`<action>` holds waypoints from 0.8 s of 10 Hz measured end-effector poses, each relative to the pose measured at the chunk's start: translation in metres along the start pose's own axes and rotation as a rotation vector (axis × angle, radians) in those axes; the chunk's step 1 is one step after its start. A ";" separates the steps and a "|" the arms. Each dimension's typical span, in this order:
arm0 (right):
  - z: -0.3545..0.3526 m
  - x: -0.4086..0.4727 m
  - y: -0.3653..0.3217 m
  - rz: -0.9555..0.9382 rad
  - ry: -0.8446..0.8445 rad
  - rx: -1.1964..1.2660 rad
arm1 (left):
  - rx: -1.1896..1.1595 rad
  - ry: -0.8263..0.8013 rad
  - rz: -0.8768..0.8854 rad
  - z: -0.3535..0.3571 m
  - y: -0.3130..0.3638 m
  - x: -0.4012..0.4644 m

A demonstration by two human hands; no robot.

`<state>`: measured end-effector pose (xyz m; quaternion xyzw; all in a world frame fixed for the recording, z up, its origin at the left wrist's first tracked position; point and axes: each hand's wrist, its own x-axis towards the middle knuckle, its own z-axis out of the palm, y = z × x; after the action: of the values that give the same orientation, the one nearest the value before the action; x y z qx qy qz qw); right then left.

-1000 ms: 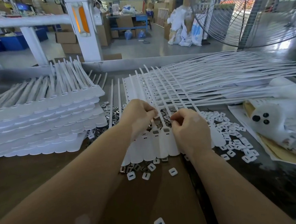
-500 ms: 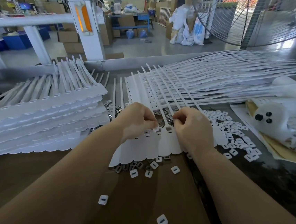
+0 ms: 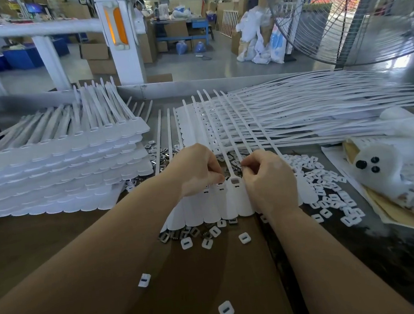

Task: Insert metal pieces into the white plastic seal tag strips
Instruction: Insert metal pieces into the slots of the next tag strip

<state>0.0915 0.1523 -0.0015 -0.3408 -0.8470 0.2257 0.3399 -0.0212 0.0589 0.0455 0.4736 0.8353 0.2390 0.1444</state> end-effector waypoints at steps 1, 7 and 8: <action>0.000 0.000 -0.001 -0.001 0.003 -0.003 | -0.005 -0.015 0.000 0.001 0.000 0.002; -0.001 -0.001 -0.002 -0.021 -0.011 -0.038 | -0.012 0.109 -0.015 0.012 -0.001 -0.011; -0.002 -0.003 -0.002 -0.051 -0.005 -0.092 | 0.002 0.148 0.007 0.015 -0.003 -0.017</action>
<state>0.0936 0.1492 0.0001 -0.3336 -0.8659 0.1785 0.3273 -0.0080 0.0468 0.0310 0.4575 0.8424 0.2729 0.0810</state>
